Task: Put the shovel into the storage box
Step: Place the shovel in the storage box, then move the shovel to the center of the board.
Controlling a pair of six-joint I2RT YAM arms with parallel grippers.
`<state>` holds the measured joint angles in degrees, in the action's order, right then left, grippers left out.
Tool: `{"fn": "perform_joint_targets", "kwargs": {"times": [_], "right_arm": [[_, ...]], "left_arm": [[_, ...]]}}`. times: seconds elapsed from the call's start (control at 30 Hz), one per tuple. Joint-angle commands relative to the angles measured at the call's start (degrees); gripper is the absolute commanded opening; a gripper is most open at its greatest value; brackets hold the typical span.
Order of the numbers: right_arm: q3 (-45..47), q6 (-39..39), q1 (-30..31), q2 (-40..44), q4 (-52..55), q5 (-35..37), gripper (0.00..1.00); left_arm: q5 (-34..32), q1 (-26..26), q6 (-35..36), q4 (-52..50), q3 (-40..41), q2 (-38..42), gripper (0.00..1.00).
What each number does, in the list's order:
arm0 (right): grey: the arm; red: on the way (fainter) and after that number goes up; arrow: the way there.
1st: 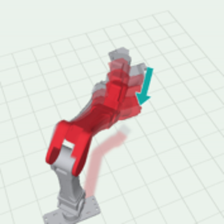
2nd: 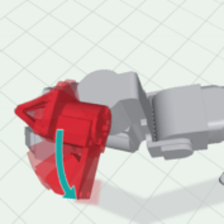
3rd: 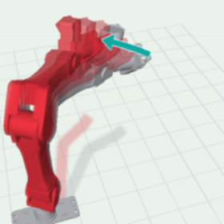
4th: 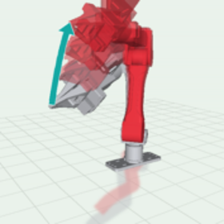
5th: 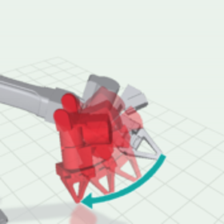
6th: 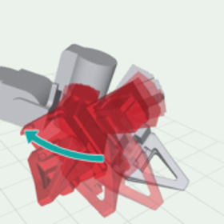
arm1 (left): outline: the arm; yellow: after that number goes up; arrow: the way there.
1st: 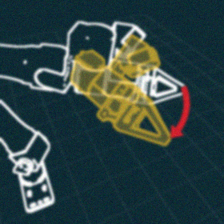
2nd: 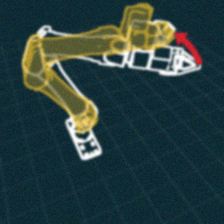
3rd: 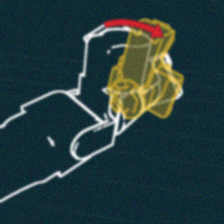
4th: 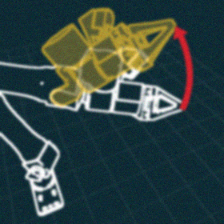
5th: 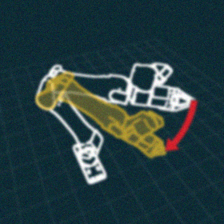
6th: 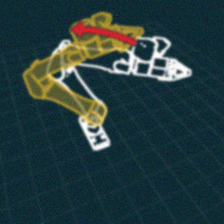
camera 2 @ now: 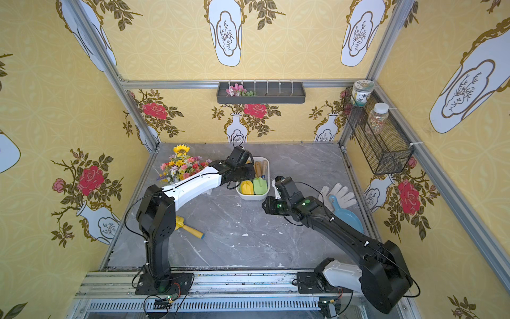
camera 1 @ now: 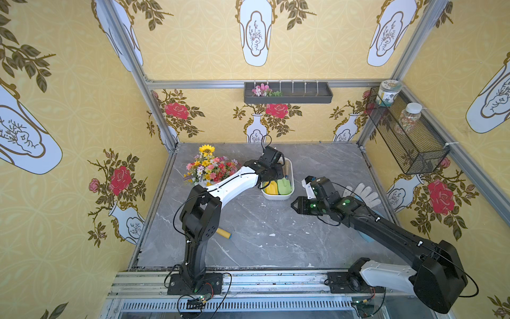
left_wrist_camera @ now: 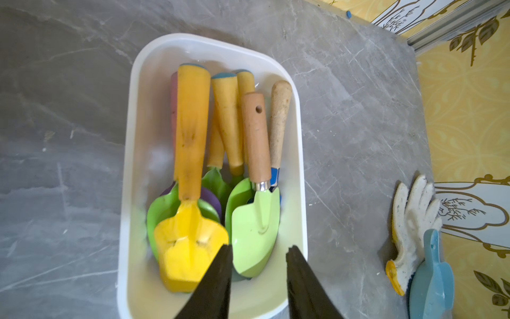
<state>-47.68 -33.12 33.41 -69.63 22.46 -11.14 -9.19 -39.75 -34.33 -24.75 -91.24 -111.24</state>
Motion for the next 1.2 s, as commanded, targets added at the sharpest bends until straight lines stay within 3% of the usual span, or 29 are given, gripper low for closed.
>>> {"fn": "perform_joint_targets", "kwargs": {"times": [0.0, 0.63, 1.17], "right_arm": [[-1.5, 0.5, 1.6, -1.0, -0.5, 2.5, 0.48], [-10.0, 3.0, 11.0, -12.6, -4.9, 1.0, 0.48], [-12.7, 2.7, 14.2, -19.6, -8.0, -0.7, 0.48]], "left_arm": [[-0.2, 0.0, -0.6, 3.2, 5.3, 3.7, 0.37], [-7.1, 1.3, -9.4, 2.8, 38.4, 32.8, 0.38], [-9.5, 10.6, -17.7, -6.6, 54.9, 52.4, 0.40]]}}
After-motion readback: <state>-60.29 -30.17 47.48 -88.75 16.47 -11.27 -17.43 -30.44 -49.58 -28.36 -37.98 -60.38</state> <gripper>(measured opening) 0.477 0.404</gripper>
